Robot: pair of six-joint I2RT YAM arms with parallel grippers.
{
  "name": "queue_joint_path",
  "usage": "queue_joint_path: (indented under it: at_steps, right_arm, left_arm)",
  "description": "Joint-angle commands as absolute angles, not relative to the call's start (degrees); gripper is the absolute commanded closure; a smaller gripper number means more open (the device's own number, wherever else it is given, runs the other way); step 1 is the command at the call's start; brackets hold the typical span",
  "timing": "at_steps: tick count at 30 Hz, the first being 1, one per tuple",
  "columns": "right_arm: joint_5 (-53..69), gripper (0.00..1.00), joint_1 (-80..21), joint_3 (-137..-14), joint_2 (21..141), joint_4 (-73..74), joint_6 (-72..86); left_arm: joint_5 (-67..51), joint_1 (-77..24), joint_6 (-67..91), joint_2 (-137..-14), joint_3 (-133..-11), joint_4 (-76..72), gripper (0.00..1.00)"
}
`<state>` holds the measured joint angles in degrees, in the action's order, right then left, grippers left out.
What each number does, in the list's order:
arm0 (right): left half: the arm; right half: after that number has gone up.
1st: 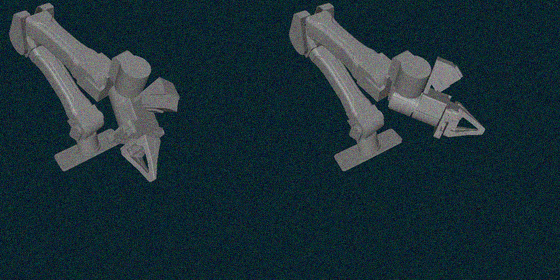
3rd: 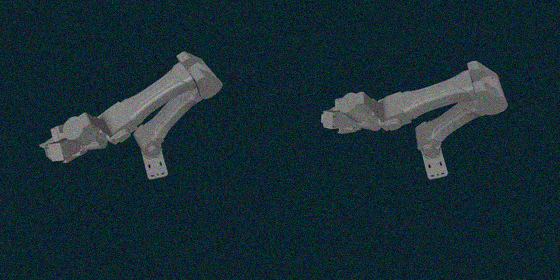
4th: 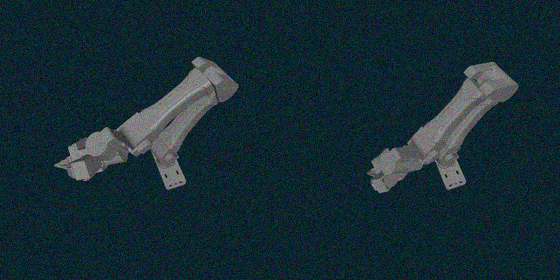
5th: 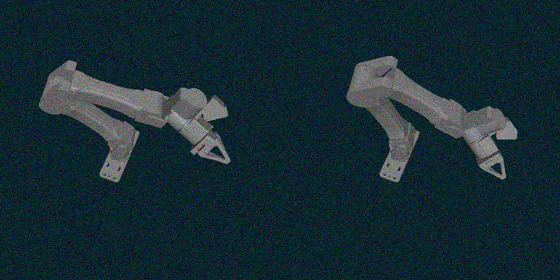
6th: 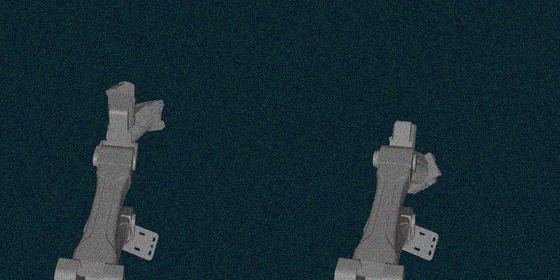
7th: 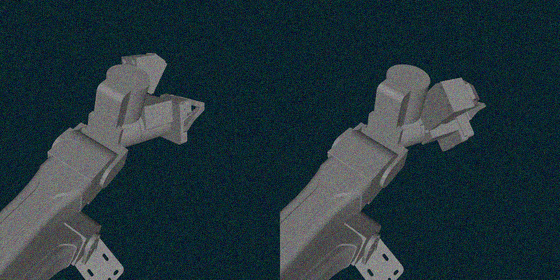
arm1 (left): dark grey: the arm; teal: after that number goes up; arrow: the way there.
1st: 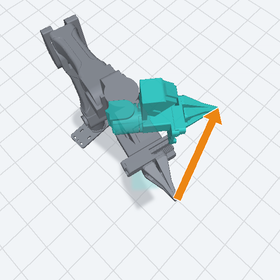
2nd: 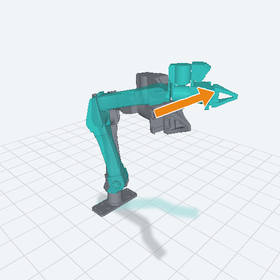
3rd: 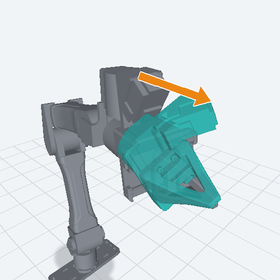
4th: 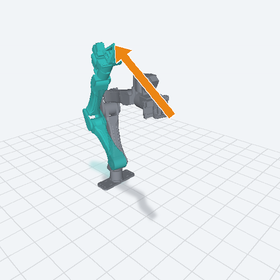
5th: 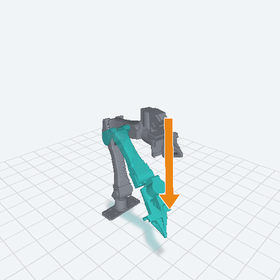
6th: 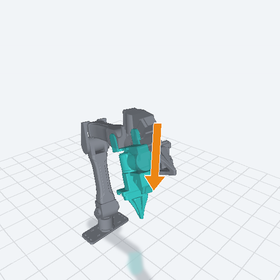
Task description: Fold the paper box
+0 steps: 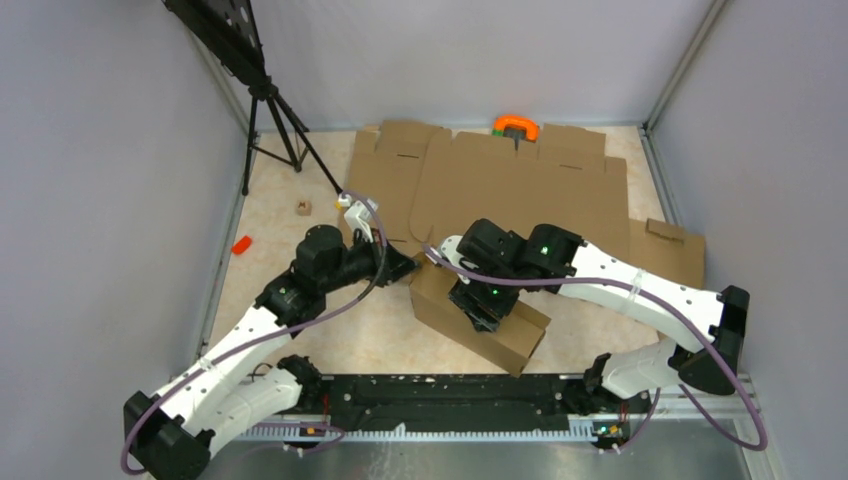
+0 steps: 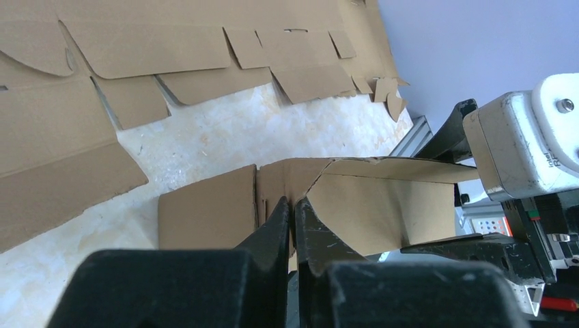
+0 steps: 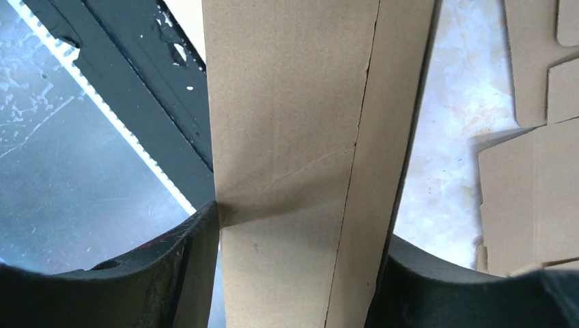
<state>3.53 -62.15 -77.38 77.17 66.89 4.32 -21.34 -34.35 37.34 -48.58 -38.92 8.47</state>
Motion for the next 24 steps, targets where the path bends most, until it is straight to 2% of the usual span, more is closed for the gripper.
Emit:
queue_joint_path:
  at_steps: [1,20,24]
  right_arm:
    - [0.92,0.52,-62.75,-79.54,77.78,66.06,4.96]
    - [-3.4,0.5,-62.7,-79.51,78.32,66.44,5.37]
    - [-6.24,0.47,-62.74,-80.03,78.45,66.64,6.32]
  left_arm:
    - [-19.84,-35.13,35.07,-48.25,-37.64,17.07,0.97]
    - [-16.8,-35.26,31.75,-48.96,-38.54,25.52,1.0]
    - [-17.07,-36.08,30.53,-49.23,-38.54,26.26,1.0]
